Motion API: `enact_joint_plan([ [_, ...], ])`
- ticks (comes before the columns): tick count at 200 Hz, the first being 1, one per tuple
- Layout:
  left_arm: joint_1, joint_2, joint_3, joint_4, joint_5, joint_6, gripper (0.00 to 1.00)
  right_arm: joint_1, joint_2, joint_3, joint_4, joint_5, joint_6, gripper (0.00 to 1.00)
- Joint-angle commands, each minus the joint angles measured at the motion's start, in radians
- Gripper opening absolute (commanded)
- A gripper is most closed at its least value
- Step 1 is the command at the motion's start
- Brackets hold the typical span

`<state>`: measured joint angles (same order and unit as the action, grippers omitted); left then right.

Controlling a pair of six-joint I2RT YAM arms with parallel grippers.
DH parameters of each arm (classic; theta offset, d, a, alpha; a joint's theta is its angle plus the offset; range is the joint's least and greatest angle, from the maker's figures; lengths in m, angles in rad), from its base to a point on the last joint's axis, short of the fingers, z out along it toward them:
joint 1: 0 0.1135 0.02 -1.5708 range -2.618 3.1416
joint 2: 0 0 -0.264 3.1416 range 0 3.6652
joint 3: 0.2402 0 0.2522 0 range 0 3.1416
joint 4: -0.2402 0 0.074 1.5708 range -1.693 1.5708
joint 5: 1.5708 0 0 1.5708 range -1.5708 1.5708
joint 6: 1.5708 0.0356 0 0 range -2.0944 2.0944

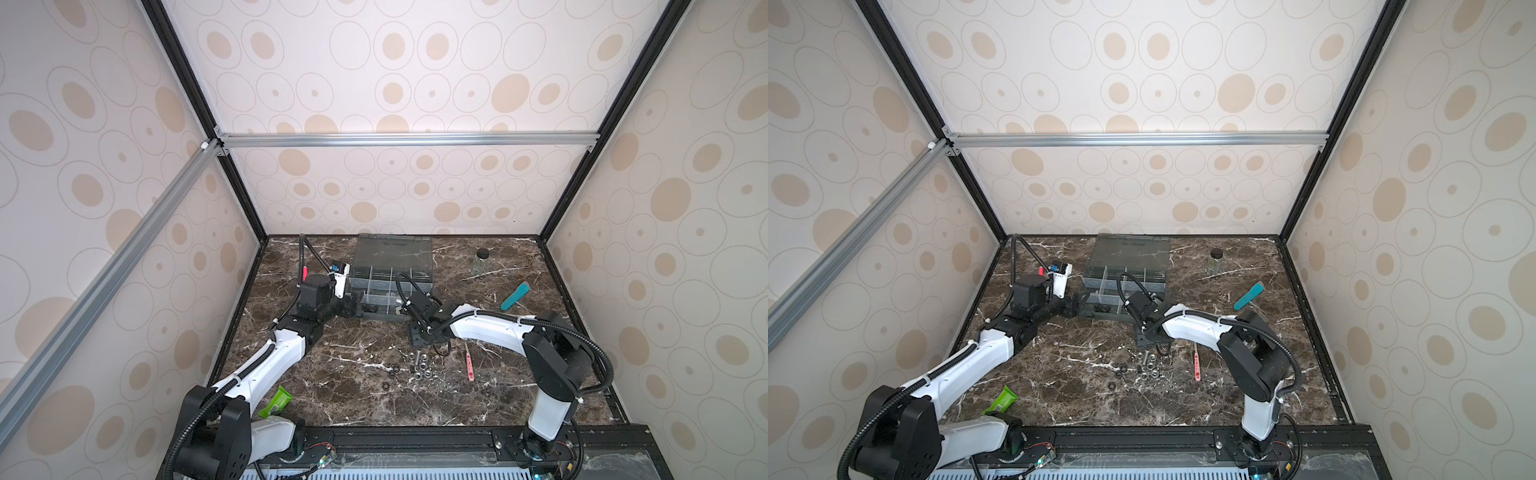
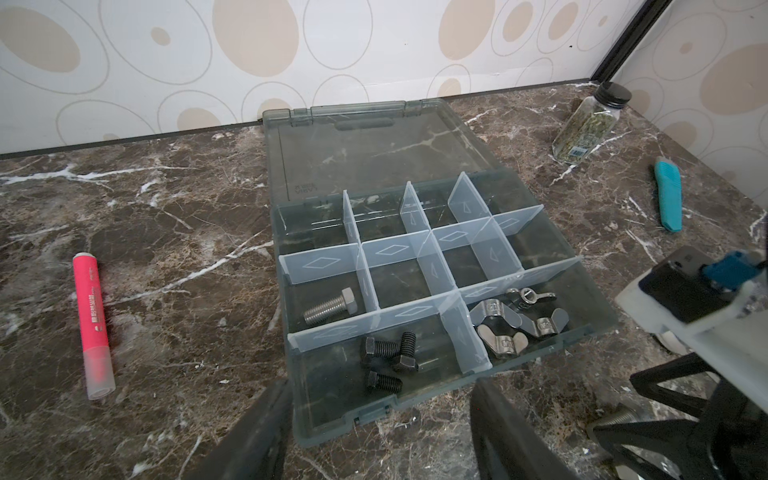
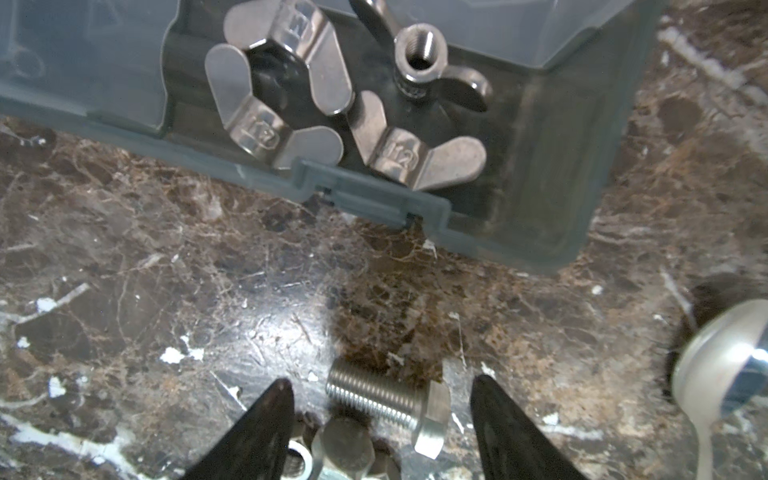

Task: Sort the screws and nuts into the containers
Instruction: 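Close the right gripper on the silver hex bolt near the box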

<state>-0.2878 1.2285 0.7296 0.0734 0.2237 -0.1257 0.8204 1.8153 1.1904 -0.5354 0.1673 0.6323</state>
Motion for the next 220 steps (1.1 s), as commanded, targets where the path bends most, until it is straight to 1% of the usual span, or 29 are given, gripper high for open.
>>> enact_joint_plan([
  [1,0.007,-0.009,0.003,0.021,0.013,0.025,0.68,0.008,0.023,0.03,-0.055,0.037,0.02,0.72],
  [98,0.007,0.002,0.002,0.025,0.025,0.021,0.69,0.026,0.092,0.056,-0.086,0.047,0.05,0.72],
  [125,0.008,0.001,0.001,0.022,0.022,0.023,0.69,0.03,0.104,0.064,-0.088,0.049,0.051,0.71],
  [146,0.007,0.003,0.002,0.023,0.023,0.022,0.69,0.031,0.107,0.062,-0.093,0.047,0.052,0.65],
  [181,0.007,0.011,0.005,0.017,0.026,0.019,0.69,0.035,0.102,0.055,-0.091,0.047,0.055,0.52],
  [220,0.007,0.009,0.006,0.016,0.024,0.017,0.69,0.037,0.092,0.063,-0.081,0.043,0.043,0.43],
])
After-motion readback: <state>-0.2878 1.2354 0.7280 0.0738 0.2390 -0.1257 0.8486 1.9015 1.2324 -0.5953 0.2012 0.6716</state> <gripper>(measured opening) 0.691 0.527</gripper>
